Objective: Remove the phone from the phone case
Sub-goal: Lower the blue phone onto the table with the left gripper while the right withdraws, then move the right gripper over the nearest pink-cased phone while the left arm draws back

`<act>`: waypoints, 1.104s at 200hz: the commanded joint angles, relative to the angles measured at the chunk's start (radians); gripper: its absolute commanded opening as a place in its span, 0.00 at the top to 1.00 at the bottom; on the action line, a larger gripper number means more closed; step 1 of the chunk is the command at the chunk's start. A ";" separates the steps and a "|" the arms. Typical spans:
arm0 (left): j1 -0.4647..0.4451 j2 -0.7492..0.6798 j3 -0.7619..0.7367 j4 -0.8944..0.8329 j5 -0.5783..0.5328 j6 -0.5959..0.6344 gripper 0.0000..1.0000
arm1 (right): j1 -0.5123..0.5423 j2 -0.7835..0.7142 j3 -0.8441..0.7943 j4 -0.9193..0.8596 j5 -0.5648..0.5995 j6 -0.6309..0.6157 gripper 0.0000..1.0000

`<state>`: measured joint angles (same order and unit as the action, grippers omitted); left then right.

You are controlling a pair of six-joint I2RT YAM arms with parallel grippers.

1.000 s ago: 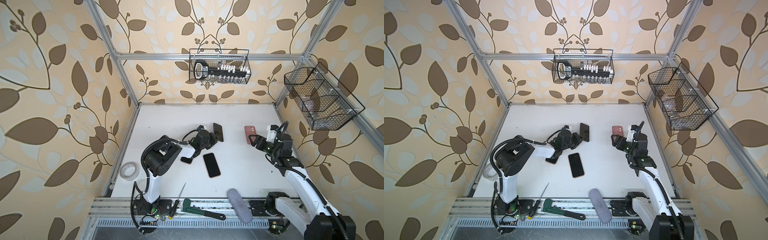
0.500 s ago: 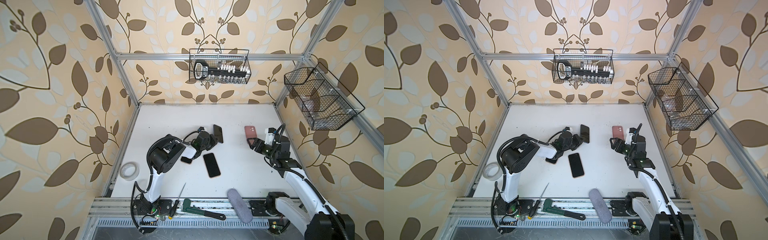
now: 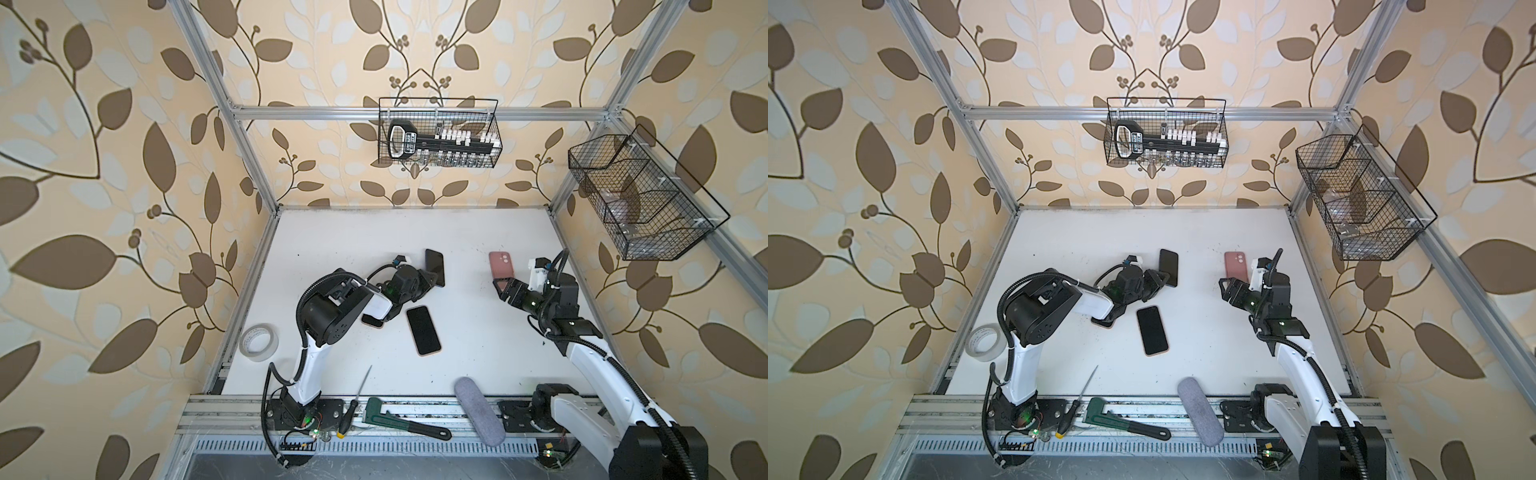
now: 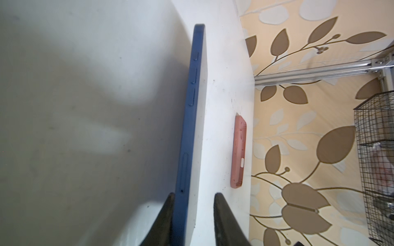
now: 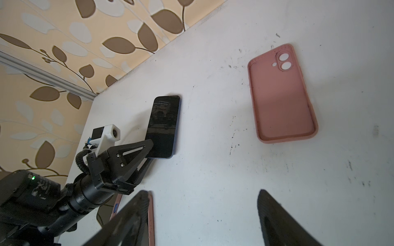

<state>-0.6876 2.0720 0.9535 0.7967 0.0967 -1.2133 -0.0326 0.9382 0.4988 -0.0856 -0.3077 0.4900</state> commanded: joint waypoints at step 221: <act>-0.016 -0.304 -0.039 -0.301 -0.088 0.051 0.01 | 0.228 0.080 0.127 -0.141 0.143 -0.034 0.00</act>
<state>-0.6952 1.8599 0.9257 0.5400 0.0177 -1.1778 0.1673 1.0241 0.5938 -0.1944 -0.2176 0.4698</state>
